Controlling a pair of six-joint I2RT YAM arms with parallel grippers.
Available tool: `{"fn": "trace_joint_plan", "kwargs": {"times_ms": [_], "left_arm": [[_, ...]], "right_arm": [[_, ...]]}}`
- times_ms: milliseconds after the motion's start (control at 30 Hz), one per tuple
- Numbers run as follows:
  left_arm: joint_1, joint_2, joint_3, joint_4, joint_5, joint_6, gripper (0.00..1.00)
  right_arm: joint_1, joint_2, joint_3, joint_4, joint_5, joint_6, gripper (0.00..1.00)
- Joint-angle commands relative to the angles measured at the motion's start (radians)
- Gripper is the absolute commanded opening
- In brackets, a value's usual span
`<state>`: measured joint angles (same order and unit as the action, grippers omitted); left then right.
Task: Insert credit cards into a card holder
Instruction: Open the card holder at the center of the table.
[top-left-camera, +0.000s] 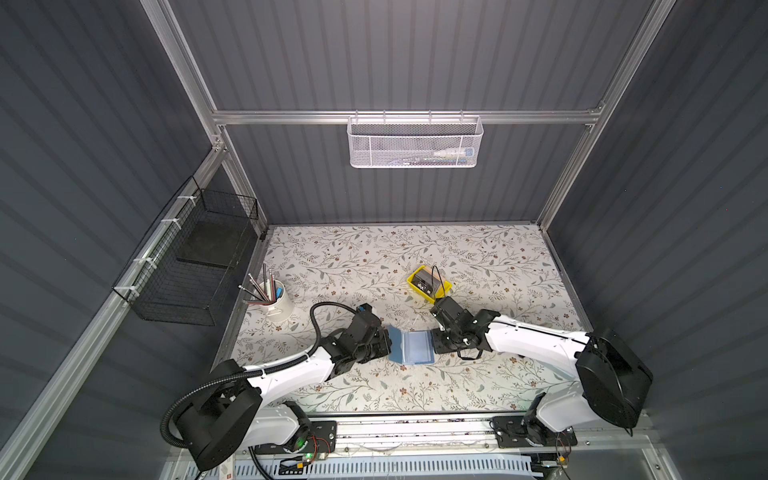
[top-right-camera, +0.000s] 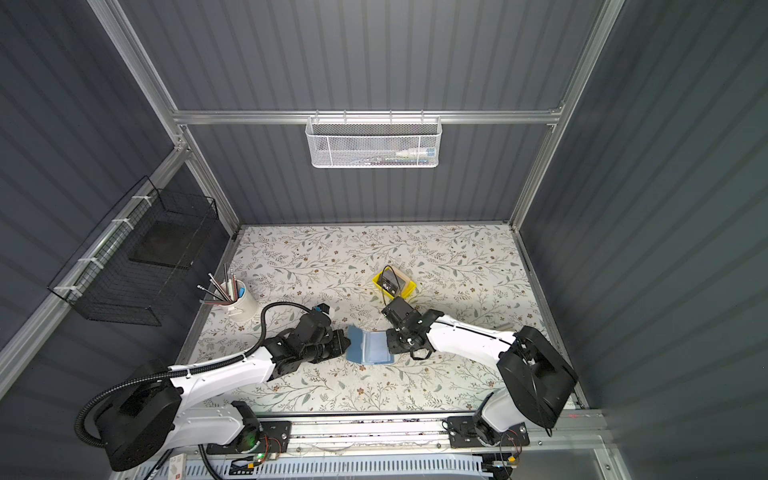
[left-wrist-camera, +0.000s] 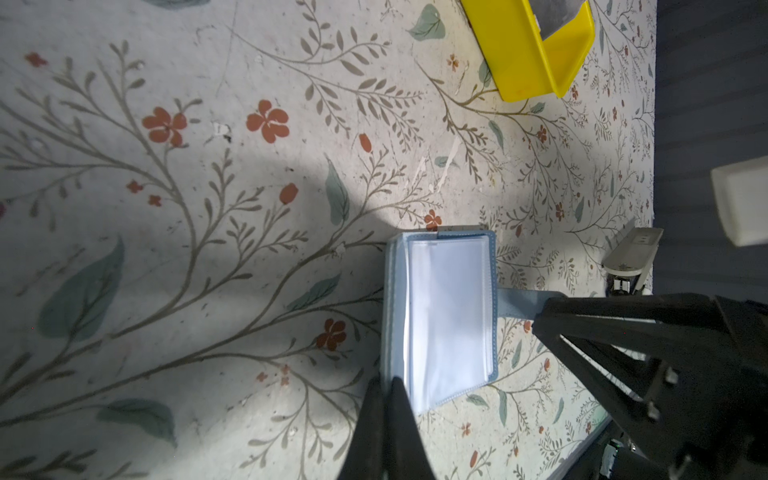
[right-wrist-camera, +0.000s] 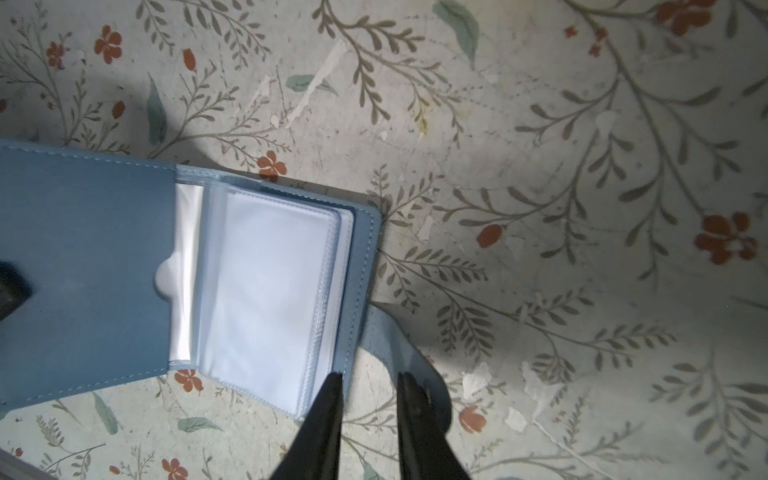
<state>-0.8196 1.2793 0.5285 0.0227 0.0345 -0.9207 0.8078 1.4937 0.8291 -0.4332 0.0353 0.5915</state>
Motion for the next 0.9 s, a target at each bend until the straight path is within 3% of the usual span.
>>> {"fn": "trace_joint_plan", "kwargs": {"times_ms": [0, 400, 867], "left_arm": [[-0.006, 0.005, 0.021, -0.022, -0.019, 0.010, 0.00], [-0.013, 0.006, 0.011, -0.013, -0.017, 0.003, 0.00], [-0.002, -0.037, 0.060, -0.104, -0.017, 0.051, 0.29]], "right_arm": [[0.004, 0.030, 0.022, -0.048, 0.050, 0.007, 0.26], [0.002, 0.123, 0.039, -0.024, 0.054, 0.039, 0.26], [0.002, 0.128, 0.020, 0.010, 0.053, -0.006, 0.27]]}}
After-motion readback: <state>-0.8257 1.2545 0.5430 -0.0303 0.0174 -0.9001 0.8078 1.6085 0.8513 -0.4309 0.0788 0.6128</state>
